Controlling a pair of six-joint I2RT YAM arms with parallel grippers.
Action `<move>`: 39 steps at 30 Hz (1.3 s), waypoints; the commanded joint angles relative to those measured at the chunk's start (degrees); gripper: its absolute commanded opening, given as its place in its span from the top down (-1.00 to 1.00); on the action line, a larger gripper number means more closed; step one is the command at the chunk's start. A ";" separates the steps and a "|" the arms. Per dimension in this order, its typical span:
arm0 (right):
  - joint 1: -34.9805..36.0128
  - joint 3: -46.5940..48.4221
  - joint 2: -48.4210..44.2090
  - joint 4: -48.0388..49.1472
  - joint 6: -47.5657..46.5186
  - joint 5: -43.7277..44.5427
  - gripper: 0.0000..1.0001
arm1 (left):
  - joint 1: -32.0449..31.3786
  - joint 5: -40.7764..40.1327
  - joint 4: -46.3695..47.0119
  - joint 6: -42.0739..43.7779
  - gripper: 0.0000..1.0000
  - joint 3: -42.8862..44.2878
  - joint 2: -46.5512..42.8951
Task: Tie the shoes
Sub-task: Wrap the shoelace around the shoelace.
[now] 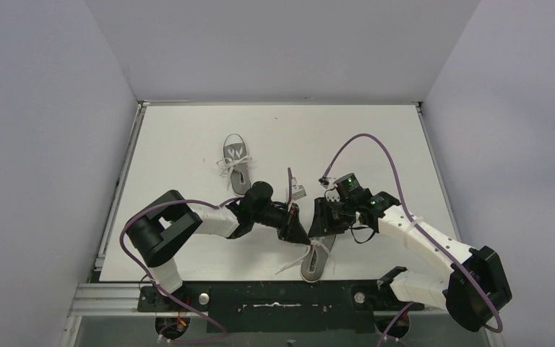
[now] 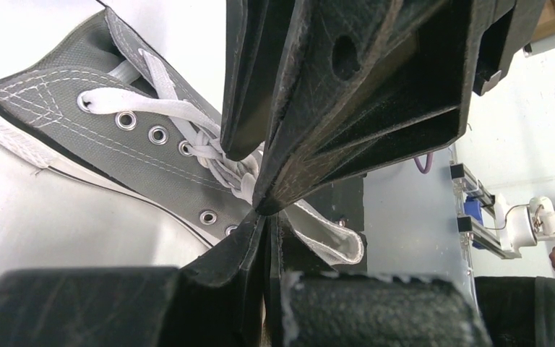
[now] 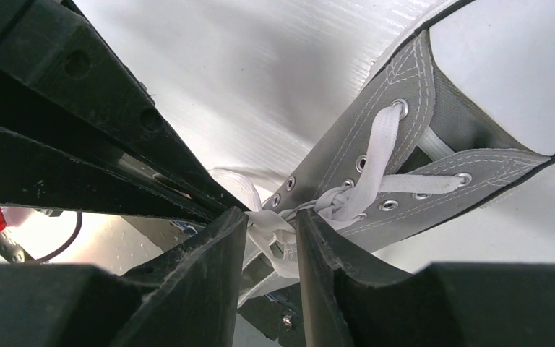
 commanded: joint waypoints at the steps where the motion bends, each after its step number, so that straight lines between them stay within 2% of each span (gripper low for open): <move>1: -0.69 0.29 -0.93 3.04 -1.89 -4.26 0.31 | 0.40 2.24 0.83 1.83 0.99 2.83 -0.75; 11: -7.85 -4.48 -1.09 8.65 -4.23 -18.26 0.28 | 0.37 4.51 0.91 6.95 1.00 2.66 -0.13; 18: -9.31 -5.85 0.84 10.72 -4.73 -21.71 0.35 | 0.40 4.44 2.98 6.22 1.00 2.56 0.48; 24: -9.63 -7.23 1.48 11.98 -4.72 -24.55 0.32 | 0.42 4.53 3.19 6.38 1.00 2.46 0.57; 29: -9.89 -8.00 1.92 12.10 -4.94 -24.20 0.36 | 0.39 4.77 3.74 6.23 1.00 2.31 0.52; 31: -9.86 -7.93 2.06 12.09 -4.93 -23.78 0.46 | 0.42 4.77 4.29 5.79 1.00 2.20 0.50; 36: -9.92 -6.98 1.91 10.13 -5.94 -22.22 0.97 | 0.52 4.53 5.16 4.45 1.00 2.57 1.18; 39: -10.35 -6.26 0.61 7.25 -6.61 -19.69 1.00 | 0.96 3.52 5.60 2.32 0.95 2.77 2.09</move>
